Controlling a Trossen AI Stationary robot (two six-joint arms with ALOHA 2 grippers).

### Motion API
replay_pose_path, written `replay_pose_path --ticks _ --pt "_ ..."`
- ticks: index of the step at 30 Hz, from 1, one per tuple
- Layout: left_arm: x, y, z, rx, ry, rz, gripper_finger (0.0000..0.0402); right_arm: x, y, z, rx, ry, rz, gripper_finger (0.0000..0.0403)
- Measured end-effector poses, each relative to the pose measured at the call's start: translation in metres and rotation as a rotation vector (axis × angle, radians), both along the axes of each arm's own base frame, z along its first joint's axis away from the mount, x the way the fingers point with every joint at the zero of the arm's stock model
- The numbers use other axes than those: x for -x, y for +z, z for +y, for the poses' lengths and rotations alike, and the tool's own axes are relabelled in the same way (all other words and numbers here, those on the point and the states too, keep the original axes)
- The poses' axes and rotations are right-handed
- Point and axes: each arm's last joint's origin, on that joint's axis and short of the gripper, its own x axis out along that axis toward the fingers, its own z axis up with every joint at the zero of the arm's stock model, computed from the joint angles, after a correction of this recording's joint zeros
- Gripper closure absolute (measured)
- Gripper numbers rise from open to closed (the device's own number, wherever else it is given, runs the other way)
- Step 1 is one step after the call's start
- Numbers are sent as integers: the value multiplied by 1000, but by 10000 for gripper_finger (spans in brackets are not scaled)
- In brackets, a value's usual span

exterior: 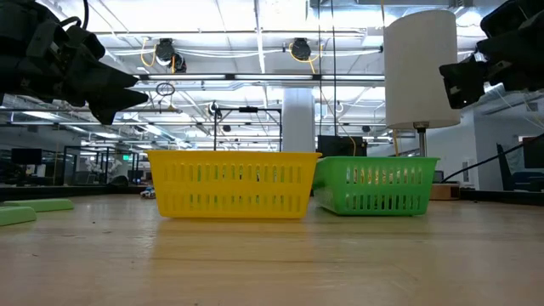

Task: Pick & Place School Supplies
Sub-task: Put the blue hole puncher into the left green bin

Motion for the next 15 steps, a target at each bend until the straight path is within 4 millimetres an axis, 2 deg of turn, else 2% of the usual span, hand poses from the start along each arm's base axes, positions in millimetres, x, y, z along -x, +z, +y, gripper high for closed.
replay_pose_path --ticks 7,15 --pt "0 0 0 0 0 0 188 -2 -11 0 -14 -12 7 177" --pt "0 0 0 0 0 0 188 -3 -11 -1 -2 -54 -16 177"
